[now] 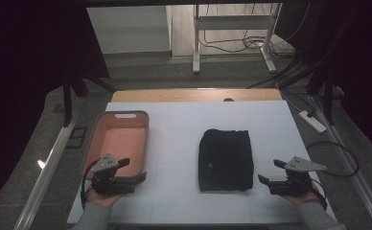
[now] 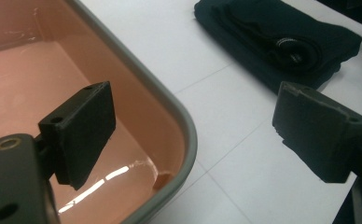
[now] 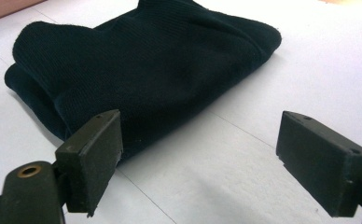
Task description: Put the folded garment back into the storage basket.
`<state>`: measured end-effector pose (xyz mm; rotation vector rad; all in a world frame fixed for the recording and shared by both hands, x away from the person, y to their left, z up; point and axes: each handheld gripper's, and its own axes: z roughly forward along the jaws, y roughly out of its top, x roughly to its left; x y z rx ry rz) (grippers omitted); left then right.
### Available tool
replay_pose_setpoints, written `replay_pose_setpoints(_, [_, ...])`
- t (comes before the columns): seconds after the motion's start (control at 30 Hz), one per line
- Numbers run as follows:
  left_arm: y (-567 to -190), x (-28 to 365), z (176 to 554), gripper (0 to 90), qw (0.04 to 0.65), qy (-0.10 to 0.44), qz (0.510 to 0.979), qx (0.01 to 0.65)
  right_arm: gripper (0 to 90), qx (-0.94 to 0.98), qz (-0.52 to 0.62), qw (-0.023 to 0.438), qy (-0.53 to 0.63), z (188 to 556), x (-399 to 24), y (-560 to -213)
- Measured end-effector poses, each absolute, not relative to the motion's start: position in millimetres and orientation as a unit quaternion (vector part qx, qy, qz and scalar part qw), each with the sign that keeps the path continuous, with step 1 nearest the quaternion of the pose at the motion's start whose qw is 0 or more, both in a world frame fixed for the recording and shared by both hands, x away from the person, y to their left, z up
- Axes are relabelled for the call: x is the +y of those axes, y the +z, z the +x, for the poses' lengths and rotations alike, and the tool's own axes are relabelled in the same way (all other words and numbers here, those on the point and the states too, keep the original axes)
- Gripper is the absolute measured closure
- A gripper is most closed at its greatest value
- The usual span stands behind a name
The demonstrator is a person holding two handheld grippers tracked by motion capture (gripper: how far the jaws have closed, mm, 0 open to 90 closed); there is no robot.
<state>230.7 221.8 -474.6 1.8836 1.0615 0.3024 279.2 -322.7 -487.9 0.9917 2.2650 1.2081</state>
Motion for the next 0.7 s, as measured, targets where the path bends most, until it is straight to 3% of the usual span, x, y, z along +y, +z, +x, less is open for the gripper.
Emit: replay_pose_setpoints(0.7, [-465, 199, 251, 12.9, 0.461, 0.110, 0.774, 0.420, 16.0, 0.805, 0.355, 0.201, 0.431, 279, -324, -489])
